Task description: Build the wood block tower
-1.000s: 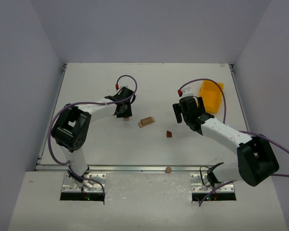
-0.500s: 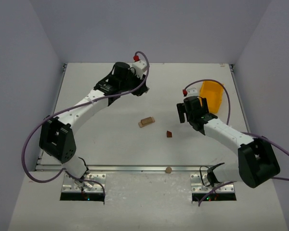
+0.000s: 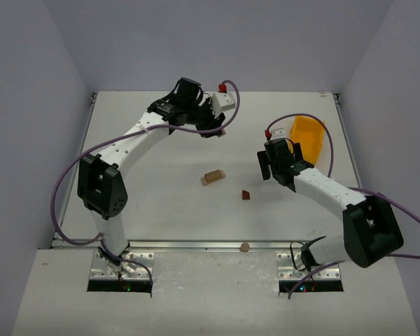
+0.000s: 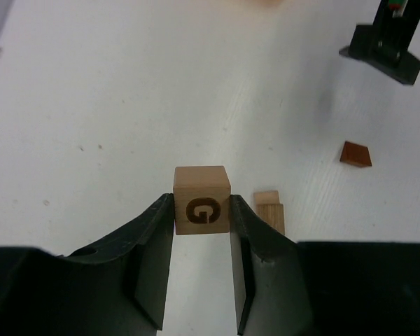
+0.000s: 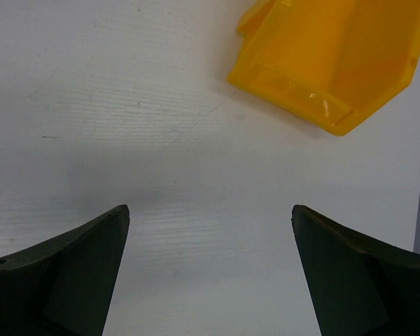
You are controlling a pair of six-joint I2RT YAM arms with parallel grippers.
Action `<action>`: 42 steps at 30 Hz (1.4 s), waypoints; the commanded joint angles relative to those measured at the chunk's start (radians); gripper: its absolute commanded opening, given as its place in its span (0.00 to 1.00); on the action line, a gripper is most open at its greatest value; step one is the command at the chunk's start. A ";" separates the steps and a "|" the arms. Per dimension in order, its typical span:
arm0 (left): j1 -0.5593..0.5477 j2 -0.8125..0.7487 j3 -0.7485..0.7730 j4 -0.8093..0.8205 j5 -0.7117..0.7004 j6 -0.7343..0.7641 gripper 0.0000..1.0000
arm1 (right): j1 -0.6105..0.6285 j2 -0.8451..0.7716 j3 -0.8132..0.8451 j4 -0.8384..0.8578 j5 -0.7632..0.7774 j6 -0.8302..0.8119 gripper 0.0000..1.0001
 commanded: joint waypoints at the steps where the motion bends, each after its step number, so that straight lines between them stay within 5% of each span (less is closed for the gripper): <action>1: -0.012 0.003 -0.003 -0.091 0.021 0.044 0.00 | -0.007 0.046 0.073 -0.128 0.127 0.074 0.99; 22: -0.135 -0.005 -0.298 0.070 -0.242 -0.098 0.00 | -0.007 0.031 0.026 -0.205 0.227 0.156 0.99; 42: -0.143 0.015 -0.327 0.106 -0.211 -0.125 0.00 | -0.007 0.021 0.016 -0.205 0.230 0.163 0.99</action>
